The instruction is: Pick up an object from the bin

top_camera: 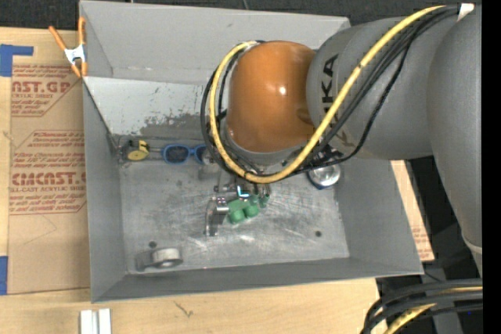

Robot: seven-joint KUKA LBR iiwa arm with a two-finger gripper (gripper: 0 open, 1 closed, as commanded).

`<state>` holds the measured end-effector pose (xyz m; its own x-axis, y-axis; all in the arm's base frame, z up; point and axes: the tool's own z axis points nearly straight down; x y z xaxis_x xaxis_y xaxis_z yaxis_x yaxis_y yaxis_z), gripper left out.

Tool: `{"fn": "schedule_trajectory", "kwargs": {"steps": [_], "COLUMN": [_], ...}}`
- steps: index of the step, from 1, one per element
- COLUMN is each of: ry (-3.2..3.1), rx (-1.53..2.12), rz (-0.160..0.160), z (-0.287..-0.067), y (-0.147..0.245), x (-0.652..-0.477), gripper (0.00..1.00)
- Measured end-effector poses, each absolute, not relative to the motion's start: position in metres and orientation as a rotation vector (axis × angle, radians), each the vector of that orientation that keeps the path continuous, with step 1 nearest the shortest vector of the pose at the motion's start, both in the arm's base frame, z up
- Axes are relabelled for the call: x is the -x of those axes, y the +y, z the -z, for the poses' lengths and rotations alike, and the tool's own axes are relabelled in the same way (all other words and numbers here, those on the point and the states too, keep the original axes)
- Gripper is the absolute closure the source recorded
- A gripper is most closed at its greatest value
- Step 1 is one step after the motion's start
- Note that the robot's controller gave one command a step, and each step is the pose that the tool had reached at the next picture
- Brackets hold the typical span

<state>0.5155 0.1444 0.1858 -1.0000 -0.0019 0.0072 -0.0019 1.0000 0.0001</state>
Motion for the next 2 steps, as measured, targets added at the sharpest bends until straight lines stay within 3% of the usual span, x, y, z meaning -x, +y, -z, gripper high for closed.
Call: {"fn": "schedule_trajectory", "kwargs": {"steps": [1,2], "ry": [-3.15,-3.12], "rx": [-0.042,0.362], "rz": [0.006,0.002], "z": [-0.07,-0.1], "y": [0.039,0.053], "x": [-0.535,-0.513], "gripper": [0.0,0.0]}}
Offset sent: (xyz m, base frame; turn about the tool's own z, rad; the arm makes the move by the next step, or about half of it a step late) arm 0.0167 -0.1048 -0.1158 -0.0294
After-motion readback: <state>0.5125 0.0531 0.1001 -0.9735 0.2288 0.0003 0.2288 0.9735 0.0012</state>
